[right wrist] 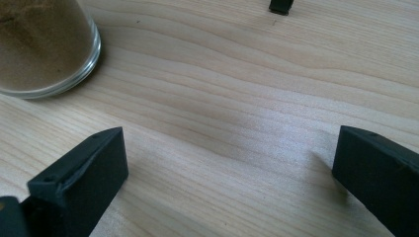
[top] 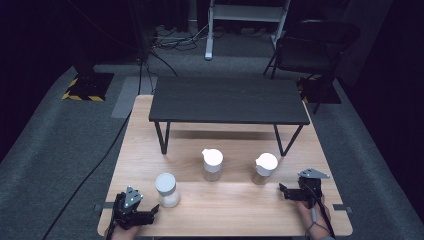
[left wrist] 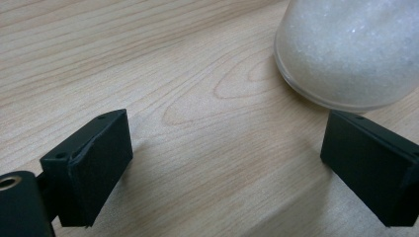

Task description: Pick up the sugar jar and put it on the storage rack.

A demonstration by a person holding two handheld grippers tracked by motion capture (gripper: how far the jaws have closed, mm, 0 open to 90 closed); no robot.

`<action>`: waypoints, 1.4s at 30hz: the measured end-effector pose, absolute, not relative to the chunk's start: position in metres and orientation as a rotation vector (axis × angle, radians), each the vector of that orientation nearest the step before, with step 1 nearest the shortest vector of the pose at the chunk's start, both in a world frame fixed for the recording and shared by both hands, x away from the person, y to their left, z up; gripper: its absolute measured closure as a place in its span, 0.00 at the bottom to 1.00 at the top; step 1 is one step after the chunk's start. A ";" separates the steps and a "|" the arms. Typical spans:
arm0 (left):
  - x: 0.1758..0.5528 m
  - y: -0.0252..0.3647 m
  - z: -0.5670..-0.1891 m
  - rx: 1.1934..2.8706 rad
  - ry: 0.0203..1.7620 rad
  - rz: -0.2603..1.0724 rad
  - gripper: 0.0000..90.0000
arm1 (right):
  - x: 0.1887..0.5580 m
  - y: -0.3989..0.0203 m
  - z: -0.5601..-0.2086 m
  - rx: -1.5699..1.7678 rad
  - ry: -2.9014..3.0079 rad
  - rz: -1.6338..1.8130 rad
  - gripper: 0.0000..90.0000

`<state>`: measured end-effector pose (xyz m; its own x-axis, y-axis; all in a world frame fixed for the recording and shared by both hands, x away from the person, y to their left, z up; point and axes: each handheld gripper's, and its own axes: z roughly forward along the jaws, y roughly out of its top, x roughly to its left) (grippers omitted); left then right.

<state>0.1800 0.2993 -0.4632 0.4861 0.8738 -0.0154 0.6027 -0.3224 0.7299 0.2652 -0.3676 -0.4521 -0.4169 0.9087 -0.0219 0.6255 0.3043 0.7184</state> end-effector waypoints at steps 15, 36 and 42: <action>0.162 0.307 -0.457 1.937 1.157 0.532 0.09 | 0.266 -0.368 -0.452 1.361 2.154 0.895 0.00; 0.131 0.309 -0.454 1.796 0.997 0.637 0.10 | 0.266 -0.368 -0.452 1.361 2.155 0.895 0.00; 0.125 0.311 -0.456 1.735 0.965 0.663 0.10 | 0.266 -0.368 -0.452 1.360 2.155 0.895 0.00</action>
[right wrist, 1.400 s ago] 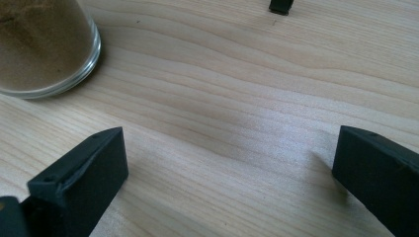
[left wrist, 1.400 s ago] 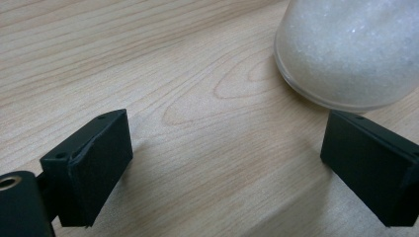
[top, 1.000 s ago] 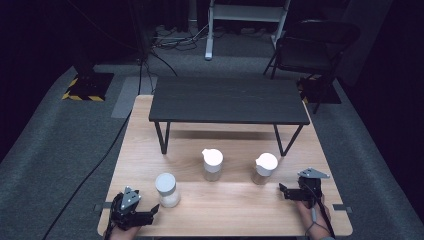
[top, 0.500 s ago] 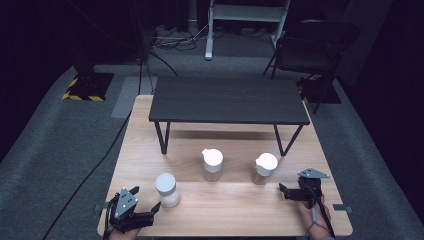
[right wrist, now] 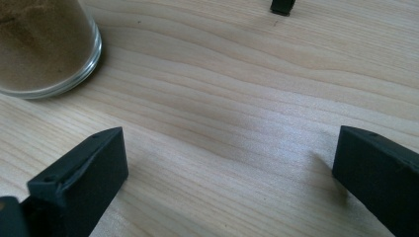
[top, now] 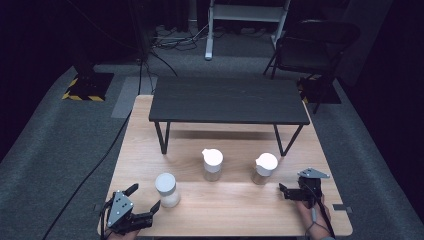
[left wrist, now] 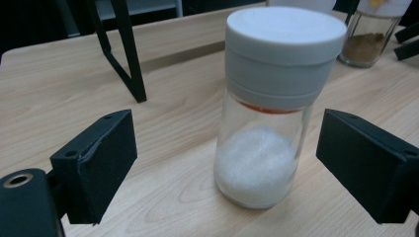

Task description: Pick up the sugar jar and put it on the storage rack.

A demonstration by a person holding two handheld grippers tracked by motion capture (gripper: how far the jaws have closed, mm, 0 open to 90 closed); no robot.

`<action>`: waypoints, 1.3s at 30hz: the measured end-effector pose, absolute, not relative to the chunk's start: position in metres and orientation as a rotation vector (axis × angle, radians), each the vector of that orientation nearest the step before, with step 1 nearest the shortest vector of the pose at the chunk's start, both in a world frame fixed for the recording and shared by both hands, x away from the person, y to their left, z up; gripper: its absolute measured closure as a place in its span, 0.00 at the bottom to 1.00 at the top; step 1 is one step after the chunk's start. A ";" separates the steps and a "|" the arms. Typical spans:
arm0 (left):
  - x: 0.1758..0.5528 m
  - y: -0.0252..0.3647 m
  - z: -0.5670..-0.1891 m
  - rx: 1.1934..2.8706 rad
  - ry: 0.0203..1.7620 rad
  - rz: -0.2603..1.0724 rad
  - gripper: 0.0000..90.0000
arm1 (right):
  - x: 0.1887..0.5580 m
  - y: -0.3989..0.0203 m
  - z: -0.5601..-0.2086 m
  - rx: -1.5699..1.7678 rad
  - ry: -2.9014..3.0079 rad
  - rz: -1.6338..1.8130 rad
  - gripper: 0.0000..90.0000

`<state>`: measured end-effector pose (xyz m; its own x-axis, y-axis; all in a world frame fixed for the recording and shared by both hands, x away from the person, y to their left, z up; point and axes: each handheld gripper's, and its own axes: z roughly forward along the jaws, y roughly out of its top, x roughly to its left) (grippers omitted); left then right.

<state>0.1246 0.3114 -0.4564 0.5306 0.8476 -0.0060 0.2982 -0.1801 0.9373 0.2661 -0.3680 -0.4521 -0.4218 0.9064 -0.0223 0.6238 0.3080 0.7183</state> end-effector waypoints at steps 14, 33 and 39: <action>0.132 0.306 -0.459 1.693 0.893 0.660 0.10 | 0.266 -0.368 -0.452 1.359 2.155 0.895 0.00; 0.158 0.294 -0.461 1.700 0.823 0.622 0.11 | 0.265 -0.368 -0.452 1.361 2.153 0.895 0.00; 0.163 0.292 -0.463 1.698 0.820 0.616 0.12 | 0.265 -0.368 -0.452 1.361 2.153 0.894 0.00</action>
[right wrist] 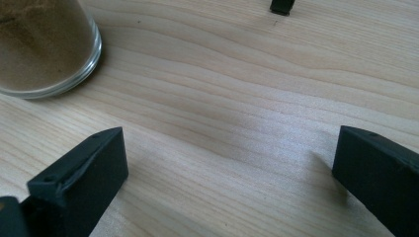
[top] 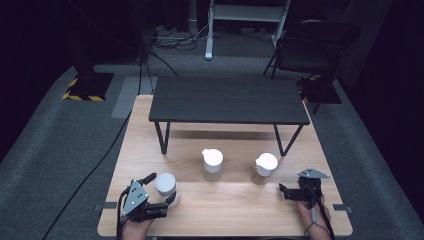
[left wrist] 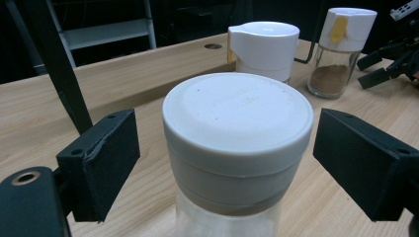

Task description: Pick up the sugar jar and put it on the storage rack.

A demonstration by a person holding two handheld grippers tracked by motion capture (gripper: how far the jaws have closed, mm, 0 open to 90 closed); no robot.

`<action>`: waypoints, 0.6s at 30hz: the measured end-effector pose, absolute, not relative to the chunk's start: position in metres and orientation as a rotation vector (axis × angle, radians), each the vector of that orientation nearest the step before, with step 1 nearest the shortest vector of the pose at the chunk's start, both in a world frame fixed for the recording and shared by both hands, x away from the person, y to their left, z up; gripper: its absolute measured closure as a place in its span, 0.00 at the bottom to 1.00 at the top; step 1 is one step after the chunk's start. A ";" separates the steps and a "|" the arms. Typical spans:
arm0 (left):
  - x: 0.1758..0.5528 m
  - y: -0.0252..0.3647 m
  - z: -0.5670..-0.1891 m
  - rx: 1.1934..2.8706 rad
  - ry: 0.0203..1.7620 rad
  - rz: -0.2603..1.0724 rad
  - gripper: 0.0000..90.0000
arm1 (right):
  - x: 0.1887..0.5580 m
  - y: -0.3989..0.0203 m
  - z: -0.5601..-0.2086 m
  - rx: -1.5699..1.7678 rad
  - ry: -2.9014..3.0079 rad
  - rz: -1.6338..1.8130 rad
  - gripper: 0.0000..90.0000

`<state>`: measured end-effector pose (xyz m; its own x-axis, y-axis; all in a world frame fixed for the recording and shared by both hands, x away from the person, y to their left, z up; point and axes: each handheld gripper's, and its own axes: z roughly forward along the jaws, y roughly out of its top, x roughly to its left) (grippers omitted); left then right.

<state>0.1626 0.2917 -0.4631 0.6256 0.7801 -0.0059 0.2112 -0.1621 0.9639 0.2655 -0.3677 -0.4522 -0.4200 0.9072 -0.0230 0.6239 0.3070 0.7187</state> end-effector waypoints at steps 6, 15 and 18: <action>0.168 0.290 -0.465 1.711 0.813 0.604 0.15 | 0.265 -0.368 -0.452 1.361 2.153 0.895 0.00; 0.173 0.291 -0.469 1.739 0.793 0.595 0.37 | 0.265 -0.368 -0.452 1.362 2.153 0.894 0.00; 0.173 0.289 -0.465 1.751 0.800 0.597 0.37 | 0.265 -0.368 -0.452 1.361 2.153 0.894 0.00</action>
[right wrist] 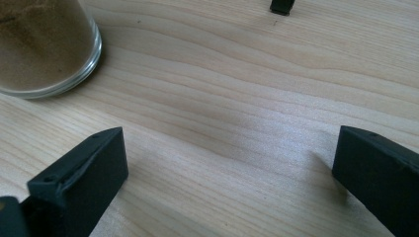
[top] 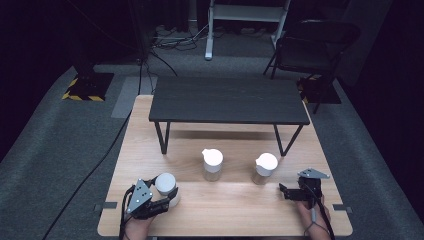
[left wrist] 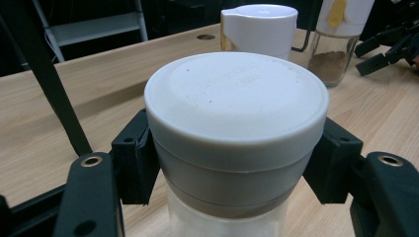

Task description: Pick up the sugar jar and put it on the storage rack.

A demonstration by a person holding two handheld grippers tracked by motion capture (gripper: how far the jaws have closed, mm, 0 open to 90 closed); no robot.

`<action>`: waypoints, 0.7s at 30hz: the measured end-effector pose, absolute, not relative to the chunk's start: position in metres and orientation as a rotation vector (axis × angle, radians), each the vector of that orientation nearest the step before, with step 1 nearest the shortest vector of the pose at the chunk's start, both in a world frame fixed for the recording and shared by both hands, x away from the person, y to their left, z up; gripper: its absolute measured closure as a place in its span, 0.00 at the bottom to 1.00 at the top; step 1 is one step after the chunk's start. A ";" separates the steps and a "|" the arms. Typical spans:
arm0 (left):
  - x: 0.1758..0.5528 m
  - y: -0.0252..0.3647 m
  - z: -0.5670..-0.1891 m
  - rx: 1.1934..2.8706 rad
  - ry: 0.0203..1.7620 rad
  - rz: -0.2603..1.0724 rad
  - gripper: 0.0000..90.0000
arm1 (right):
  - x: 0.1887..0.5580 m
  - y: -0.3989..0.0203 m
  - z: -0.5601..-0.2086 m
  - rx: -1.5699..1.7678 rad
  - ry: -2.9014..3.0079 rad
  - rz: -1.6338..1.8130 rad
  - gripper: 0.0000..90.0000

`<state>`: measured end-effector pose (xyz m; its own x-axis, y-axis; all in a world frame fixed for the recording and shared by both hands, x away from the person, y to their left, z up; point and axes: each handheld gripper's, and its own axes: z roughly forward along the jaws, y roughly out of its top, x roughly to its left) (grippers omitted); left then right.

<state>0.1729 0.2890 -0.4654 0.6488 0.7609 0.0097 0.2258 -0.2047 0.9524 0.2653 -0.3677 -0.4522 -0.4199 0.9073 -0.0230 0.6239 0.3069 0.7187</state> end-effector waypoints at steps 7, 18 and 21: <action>0.173 0.283 -0.457 1.777 0.817 0.597 0.38 | 0.265 -0.368 -0.452 1.362 2.153 0.894 0.00; 0.175 0.272 -0.436 1.790 0.795 0.613 0.38 | 0.265 -0.368 -0.452 1.362 2.152 0.895 0.00; 0.176 0.271 -0.431 1.778 0.790 0.612 0.38 | 0.265 -0.368 -0.452 1.363 2.152 0.895 0.00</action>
<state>0.1758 0.2712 -0.4306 0.6514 0.7579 0.0346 0.2225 -0.2345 0.9463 0.2648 -0.3676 -0.4522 -0.4189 0.9078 -0.0220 0.6246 0.3056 0.7186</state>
